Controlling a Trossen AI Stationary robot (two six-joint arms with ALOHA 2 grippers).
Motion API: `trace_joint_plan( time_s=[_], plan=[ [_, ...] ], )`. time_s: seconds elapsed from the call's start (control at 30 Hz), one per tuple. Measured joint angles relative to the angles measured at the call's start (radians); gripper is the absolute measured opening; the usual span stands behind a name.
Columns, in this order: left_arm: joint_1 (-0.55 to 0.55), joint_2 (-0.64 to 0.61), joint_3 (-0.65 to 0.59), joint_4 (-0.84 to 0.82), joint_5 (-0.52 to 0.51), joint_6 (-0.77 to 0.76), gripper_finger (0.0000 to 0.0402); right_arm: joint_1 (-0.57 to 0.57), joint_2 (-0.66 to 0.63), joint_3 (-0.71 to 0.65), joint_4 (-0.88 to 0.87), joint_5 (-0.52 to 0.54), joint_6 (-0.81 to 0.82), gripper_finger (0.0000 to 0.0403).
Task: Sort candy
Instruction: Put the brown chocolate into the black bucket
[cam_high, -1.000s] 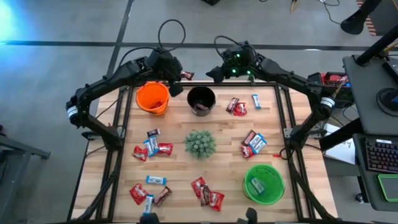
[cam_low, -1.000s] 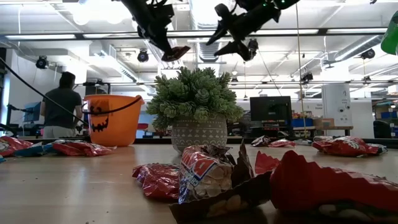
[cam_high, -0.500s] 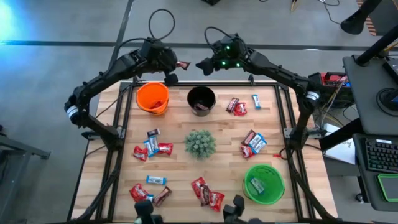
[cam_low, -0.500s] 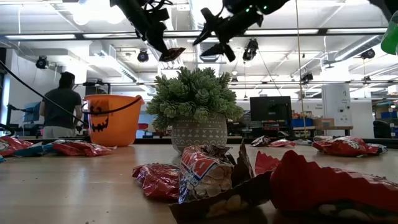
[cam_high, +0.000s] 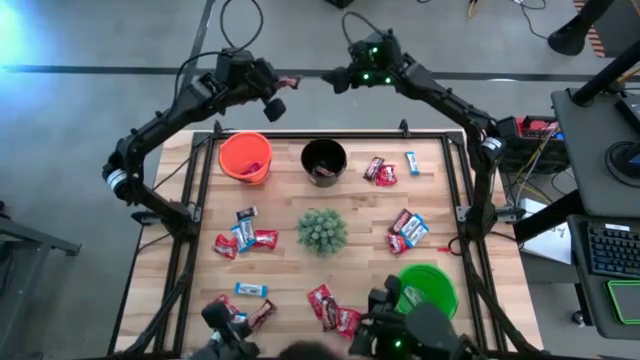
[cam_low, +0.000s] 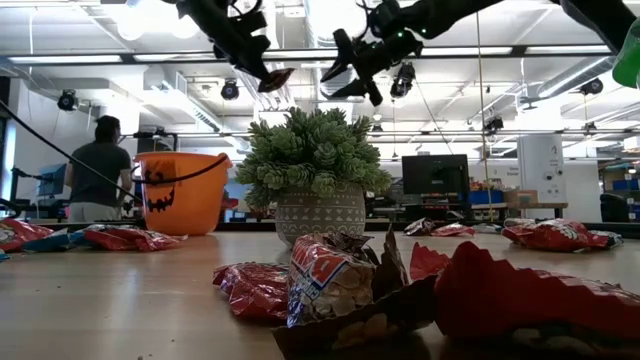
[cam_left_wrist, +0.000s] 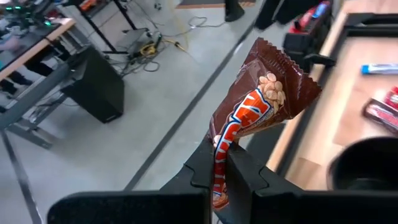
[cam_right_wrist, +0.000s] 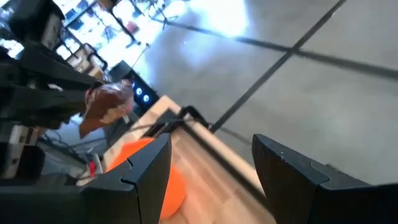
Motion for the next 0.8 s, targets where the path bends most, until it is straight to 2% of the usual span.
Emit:
trace_joint_plan(
  time_s=[0.27,0.47,0.63,0.8],
  plan=[
    [0.027,0.013,0.000,0.036,0.005,-0.027,0.0001,-0.035,0.002,0.000,-0.004,-0.031,-0.004,0.0215],
    [0.026,0.022,0.000,0.041,0.093,-0.027,0.0001,-0.014,0.002,-0.002,0.043,-0.142,0.037,0.0215],
    [0.025,0.022,0.000,0.046,0.117,-0.026,0.0001,0.023,0.002,-0.003,0.064,-0.153,0.075,0.0215],
    [0.023,0.023,0.000,0.051,0.187,-0.022,0.0001,0.059,0.001,-0.002,0.111,-0.153,0.080,0.0215]
  ],
)
